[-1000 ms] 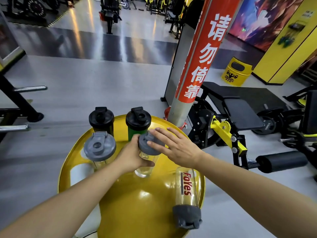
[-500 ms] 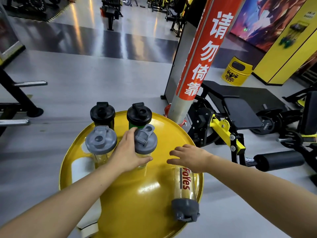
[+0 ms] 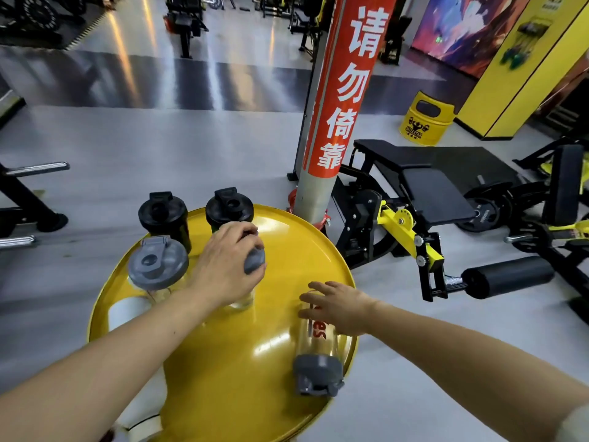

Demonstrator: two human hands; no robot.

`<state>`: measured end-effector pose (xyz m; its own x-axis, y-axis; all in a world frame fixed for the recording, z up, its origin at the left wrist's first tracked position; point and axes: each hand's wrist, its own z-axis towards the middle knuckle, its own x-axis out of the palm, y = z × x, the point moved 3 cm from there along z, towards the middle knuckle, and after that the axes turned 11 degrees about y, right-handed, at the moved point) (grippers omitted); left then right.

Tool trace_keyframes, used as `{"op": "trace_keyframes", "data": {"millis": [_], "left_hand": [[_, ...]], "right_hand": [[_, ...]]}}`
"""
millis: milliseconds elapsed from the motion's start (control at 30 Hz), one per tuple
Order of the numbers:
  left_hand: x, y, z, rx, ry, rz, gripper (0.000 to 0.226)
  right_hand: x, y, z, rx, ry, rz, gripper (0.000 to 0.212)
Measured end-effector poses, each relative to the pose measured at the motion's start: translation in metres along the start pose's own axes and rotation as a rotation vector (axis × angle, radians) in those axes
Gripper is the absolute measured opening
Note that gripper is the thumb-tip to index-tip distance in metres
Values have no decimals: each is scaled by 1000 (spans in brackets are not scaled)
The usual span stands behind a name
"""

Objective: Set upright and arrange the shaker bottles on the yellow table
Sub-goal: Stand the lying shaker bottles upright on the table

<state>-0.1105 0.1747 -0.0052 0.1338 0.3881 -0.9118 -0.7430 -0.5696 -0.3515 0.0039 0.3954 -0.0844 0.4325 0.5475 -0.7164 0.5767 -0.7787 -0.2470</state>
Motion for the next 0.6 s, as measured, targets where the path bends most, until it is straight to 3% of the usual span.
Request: {"op": "trace_keyframes", "data": {"millis": [233, 367, 600], "left_hand": [[-1, -1, 6, -32, 30, 14, 39], [-2, -1, 5, -59, 115, 39, 50], [-6, -3, 6, -100, 213, 118, 70]], "right_hand": [[11, -38, 4, 82, -300, 640, 98], [10, -55, 20, 134, -367, 966, 101], [12, -64, 55, 170, -443, 1393, 83]]}}
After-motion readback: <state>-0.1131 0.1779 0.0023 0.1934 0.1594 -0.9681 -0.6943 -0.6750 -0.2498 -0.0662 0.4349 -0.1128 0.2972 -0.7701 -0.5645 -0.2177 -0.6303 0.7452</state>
